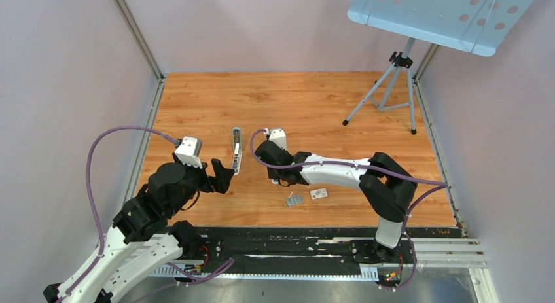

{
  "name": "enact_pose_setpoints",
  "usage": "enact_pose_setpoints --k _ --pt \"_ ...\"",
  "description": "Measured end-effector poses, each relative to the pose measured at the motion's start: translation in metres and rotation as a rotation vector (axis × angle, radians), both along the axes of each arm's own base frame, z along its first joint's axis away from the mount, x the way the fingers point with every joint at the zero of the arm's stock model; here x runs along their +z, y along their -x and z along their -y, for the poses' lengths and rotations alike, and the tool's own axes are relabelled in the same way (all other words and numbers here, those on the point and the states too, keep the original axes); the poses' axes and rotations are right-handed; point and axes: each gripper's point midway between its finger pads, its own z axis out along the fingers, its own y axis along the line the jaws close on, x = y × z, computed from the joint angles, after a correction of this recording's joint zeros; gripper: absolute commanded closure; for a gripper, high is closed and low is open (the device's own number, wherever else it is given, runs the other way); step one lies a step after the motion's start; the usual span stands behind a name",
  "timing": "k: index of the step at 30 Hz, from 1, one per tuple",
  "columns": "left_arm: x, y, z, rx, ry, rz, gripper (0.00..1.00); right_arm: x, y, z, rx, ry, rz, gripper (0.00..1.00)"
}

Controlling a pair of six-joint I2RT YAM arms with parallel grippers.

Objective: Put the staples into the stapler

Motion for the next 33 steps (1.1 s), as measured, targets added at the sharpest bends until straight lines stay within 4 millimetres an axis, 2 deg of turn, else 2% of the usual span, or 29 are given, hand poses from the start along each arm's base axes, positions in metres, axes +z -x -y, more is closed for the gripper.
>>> enact_pose_setpoints --k 16,33 --pt "0.001 0.001 -0.001 0.001 0.004 0.004 0.0 0.001 -0.005 -0.001 -0.008 -0.012 0.007 0.79" --pt "0.001 0.0 -0.001 0.004 0.004 0.006 0.0 -0.009 -0.004 -0.001 -0.009 0.004 -0.004 0.79"
